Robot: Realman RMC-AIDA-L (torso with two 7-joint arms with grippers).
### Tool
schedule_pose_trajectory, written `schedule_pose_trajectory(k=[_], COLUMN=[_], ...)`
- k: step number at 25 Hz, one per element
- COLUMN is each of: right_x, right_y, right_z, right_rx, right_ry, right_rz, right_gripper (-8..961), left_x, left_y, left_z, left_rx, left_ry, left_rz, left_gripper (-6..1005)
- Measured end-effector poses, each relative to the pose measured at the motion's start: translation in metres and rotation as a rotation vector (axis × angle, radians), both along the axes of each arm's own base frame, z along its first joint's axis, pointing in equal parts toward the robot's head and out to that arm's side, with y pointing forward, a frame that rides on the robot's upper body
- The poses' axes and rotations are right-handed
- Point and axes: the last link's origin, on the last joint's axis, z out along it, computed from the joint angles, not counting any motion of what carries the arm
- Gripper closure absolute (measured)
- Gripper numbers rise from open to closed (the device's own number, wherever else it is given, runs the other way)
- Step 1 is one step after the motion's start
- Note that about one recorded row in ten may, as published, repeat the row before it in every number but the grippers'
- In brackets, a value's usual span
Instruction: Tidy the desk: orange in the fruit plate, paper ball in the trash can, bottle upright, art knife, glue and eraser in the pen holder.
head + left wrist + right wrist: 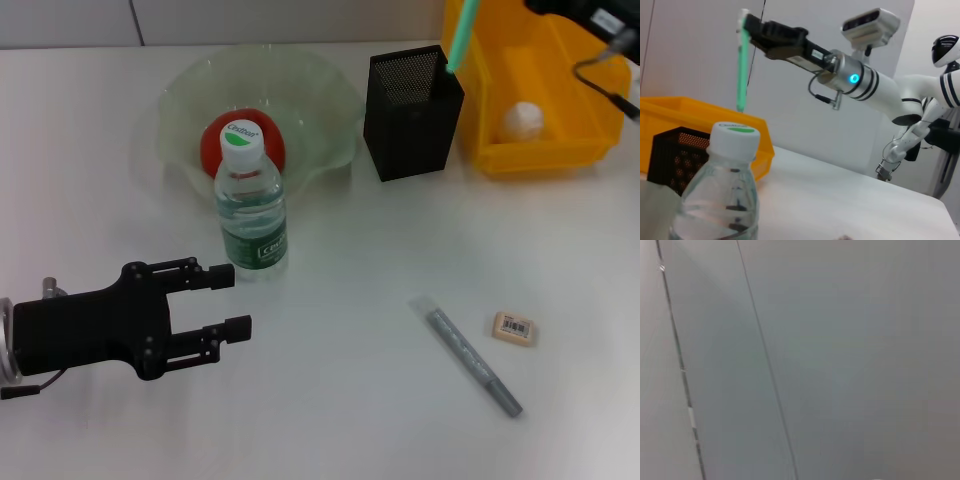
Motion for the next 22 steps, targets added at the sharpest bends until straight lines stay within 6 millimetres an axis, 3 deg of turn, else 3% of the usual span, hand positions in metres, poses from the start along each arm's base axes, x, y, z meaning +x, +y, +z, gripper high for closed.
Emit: schedule_pose_trajectory(k=[5, 13, 20, 22], right_x=[-0.004, -0.006, -0.006, -0.006], right_y=[0.019, 0.026, 0.027, 0.027], right_z=[-0.020, -0.043, -0.046, -0.045], right_rx=[0.017, -0.052, -0.082, -0.083], right_ry=[-0.078, -0.161, -0.155, -0.152], right_rz=[-0.068, -0.119, -0.141, -0.141], right_gripper=[667, 650, 635, 548], left_x=[-0.001, 0.000, -0.001, -0.003], left_y=[0.000, 0.000, 0.000, 0.001], left_z=[-0.002, -0.003, -0.004, -0.004], left_rx=[0.004, 0.012, 0.019, 0.026], left_ry=[0.003, -0.001, 0.007, 0.013], left_rz=[0.003, 0.005, 0.011, 0.019], left_gripper=[351, 351, 351, 351])
